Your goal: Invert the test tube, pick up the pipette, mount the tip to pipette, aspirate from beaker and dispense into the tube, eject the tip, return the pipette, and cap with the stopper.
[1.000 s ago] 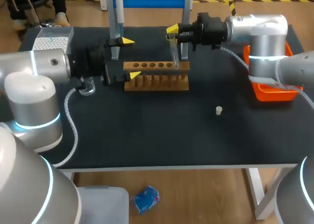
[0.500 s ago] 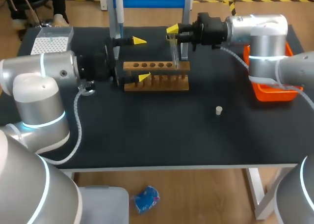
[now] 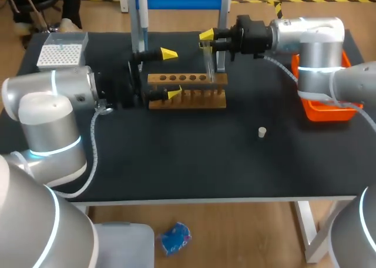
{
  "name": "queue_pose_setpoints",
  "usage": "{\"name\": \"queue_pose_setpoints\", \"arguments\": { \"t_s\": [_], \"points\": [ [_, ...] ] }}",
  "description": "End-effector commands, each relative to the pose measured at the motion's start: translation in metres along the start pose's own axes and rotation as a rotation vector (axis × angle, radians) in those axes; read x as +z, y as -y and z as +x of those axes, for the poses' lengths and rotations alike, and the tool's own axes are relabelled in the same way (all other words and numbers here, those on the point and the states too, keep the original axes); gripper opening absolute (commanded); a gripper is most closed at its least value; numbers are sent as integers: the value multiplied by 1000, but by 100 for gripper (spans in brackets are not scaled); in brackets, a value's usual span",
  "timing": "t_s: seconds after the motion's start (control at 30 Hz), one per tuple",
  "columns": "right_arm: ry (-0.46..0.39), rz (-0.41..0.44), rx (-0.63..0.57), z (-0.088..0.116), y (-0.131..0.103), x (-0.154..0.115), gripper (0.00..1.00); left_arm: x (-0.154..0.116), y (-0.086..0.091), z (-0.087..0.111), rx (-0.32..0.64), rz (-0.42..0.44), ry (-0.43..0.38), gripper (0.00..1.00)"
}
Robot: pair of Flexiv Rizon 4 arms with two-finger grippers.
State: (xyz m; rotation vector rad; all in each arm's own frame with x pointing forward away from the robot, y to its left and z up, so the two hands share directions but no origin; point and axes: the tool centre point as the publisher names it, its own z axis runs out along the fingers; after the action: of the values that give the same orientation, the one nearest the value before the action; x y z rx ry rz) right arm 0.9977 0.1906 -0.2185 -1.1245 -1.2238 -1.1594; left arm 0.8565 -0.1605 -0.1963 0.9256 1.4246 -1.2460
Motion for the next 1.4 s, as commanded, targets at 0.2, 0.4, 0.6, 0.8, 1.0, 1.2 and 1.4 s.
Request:
{"name": "queue_pose_setpoints", "arguments": {
  "t_s": [0.2,0.4,0.6,0.8,1.0,1.2,1.4],
  "points": [
    [3,-1,-1,1,0,0,0,72,24,-2,143,56,-106,100],
    [3,-1,-1,1,0,0,0,89,19,4,237,95,-74,100],
    [3,-1,-1,1,0,0,0,95,6,4,252,146,-9,100],
    [3,-1,-1,1,0,0,0,101,-6,3,247,172,-21,100],
    [3,-1,-1,1,0,0,0,105,-13,2,247,193,-25,100],
    [3,-1,-1,1,0,0,0,110,-11,4,255,211,-64,100],
    [3,-1,-1,1,0,0,0,106,-10,9,243,201,-69,15]
  ]
}}
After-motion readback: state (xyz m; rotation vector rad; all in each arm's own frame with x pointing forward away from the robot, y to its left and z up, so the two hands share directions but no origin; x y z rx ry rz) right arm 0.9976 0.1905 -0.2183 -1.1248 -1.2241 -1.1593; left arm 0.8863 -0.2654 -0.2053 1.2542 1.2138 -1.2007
